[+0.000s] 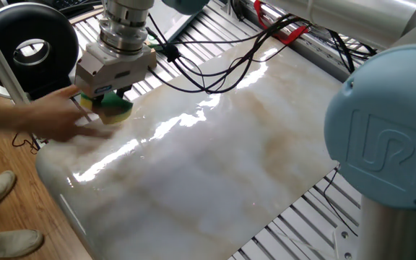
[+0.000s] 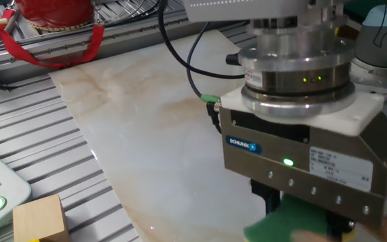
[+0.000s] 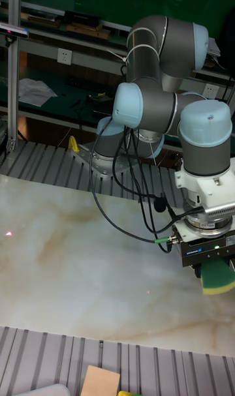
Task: Clean the tabletop with a sponge
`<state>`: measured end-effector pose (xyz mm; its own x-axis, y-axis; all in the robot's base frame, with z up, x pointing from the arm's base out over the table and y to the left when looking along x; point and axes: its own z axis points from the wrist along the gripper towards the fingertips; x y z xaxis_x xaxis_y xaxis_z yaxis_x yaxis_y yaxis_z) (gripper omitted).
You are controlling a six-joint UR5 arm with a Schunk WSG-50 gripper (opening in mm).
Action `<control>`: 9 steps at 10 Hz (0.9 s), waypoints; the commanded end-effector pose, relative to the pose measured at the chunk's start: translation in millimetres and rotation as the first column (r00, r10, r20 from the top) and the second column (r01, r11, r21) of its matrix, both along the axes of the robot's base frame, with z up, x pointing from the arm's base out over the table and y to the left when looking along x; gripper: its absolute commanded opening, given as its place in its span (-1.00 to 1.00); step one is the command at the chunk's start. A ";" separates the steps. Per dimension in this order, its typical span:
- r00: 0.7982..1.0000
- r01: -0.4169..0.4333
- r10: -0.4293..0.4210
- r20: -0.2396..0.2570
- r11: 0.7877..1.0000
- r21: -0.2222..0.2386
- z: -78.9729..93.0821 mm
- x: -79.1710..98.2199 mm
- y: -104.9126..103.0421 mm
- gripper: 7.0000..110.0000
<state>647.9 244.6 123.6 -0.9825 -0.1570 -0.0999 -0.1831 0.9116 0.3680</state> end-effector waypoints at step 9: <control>0.994 -0.102 0.105 0.009 0.979 -0.177 -70.8 48.1 -71.9 -1.00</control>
<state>683.7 203.8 78.1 -0.9634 -0.2458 -0.1070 -0.2655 0.9297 0.2552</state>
